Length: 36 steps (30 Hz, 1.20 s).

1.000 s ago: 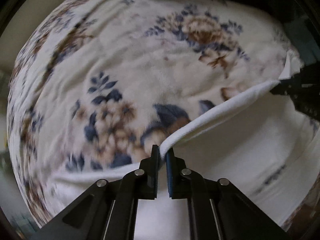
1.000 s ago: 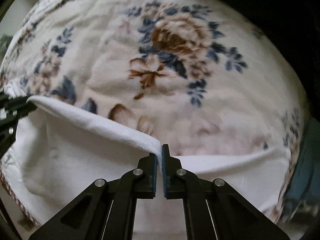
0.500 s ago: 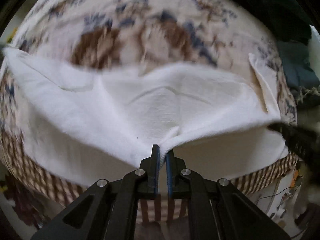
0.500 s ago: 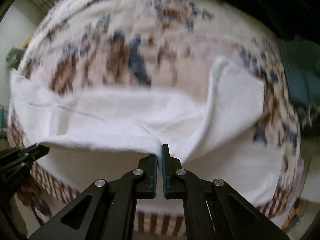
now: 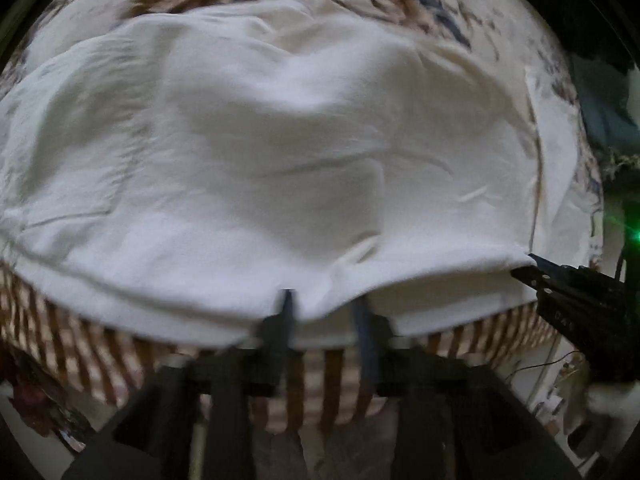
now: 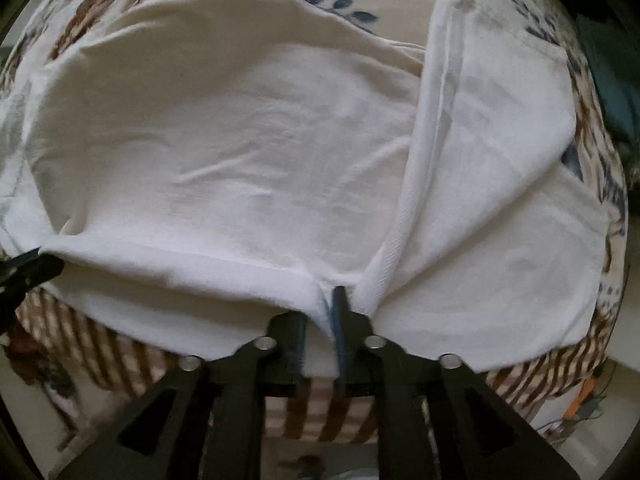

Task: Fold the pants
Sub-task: 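Lift the hem with both grippers and fold it over toward the waistband, then open both grippers and release the folded trousers onto the duvet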

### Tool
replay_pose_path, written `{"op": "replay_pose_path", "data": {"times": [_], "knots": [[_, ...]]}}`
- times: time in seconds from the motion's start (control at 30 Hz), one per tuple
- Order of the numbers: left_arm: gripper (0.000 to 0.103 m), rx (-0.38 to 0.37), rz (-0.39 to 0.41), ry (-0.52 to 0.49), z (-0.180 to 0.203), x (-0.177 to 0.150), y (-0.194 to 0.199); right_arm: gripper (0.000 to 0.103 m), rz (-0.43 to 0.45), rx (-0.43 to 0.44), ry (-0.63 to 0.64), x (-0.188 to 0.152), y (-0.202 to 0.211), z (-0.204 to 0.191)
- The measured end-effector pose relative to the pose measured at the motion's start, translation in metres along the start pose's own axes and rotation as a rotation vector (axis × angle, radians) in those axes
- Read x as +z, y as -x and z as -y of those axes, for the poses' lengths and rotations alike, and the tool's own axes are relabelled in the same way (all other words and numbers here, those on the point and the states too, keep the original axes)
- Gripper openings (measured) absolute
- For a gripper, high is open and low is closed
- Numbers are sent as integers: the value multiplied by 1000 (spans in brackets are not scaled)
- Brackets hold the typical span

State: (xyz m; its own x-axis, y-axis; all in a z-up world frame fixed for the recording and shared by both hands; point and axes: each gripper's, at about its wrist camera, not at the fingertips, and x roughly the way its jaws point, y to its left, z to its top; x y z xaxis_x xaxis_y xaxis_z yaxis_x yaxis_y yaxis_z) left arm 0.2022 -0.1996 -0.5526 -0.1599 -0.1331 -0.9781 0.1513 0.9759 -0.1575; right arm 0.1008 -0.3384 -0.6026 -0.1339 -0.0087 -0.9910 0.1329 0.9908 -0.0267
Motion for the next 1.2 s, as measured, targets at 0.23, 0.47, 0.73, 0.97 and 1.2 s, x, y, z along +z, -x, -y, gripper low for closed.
{"op": "replay_pose_path", "data": {"times": [0.23, 0.47, 0.73, 0.97, 1.2], "knots": [[91, 145, 134, -11, -12, -8, 42, 92, -13, 193, -139, -11, 49, 13], [91, 366, 252, -26, 6, 50, 17, 92, 137, 148, -393, 45, 81, 70], [91, 442, 219, -10, 17, 87, -14, 54, 130, -31, -435, 151, 26, 124], [91, 402, 232, -11, 33, 65, 3, 5, 252, -17, -681, 87, 70, 181], [91, 344, 211, -97, 83, 38, -11, 4, 283, 118, -1087, -66, 55, 264]]}}
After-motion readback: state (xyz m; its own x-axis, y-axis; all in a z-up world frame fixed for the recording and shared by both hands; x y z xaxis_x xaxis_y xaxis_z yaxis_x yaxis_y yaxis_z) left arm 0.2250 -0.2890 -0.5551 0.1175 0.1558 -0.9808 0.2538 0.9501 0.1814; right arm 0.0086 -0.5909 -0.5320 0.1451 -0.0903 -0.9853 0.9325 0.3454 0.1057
